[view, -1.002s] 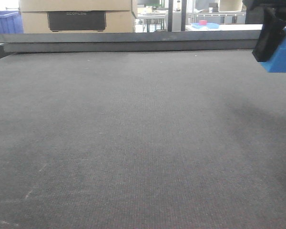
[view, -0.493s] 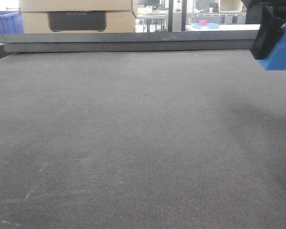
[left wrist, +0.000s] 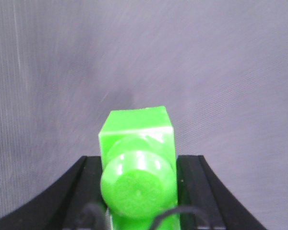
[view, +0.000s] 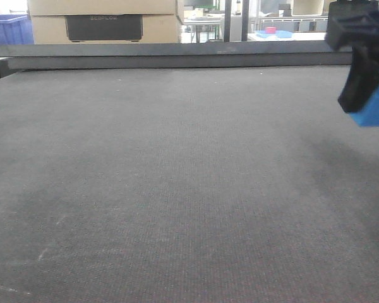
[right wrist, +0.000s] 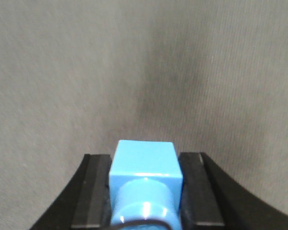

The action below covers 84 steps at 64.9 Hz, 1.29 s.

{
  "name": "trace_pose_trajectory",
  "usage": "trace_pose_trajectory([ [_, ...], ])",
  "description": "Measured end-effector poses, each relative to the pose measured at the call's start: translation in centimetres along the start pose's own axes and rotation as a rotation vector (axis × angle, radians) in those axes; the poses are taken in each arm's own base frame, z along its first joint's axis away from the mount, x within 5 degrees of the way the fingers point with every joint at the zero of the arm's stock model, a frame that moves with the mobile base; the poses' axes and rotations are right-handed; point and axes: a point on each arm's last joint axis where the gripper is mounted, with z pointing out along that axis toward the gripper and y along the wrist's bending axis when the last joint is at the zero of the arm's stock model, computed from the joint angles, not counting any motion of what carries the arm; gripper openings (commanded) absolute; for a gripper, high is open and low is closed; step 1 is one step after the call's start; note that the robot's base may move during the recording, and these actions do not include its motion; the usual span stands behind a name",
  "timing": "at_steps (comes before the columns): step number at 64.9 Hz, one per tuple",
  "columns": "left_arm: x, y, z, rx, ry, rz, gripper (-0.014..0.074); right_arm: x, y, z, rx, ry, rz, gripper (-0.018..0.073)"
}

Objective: Grab block from conveyor and place in blue bin
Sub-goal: 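Lift both held bricks up off the conveyor belt, then drive the base away from the conveyor holding both bricks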

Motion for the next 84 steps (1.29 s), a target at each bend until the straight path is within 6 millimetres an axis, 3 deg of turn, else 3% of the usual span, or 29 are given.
trace_pose_trajectory([
  [16,1.0,-2.8,-6.0,0.04,-0.23,0.083,-0.0111,1.0,0.0,-2.6,-0.012,-0.113,-0.003,-0.0153],
  [27,2.9,-3.6,-10.4,0.059,-0.381,0.11,-0.0111,1.5,0.1,-6.2,-0.026,-0.242,-0.015,-0.0153],
  [46,7.4,-3.0,-18.5,0.05,-0.694,0.1,-0.0111,4.0,0.1,-13.8,-0.05,-0.521,-0.057,-0.0153],
  [63,10.9,-2.7,-22.2,0.045,-0.848,0.095,-0.0111,7.0,-0.1,-18.6,-0.06,-0.708,-0.087,-0.0153],
  [72,11.9,-2.7,-23.0,0.044,-0.882,0.095,-0.0111,8.5,-0.2,-20.6,-0.068,-0.799,-0.091,-0.0153],
  [84,12.0,-2.6,-23.1,0.045,-0.886,0.094,-0.0111,9.4,-0.2,-21.8,-0.073,-0.871,-0.092,-0.0153],
])
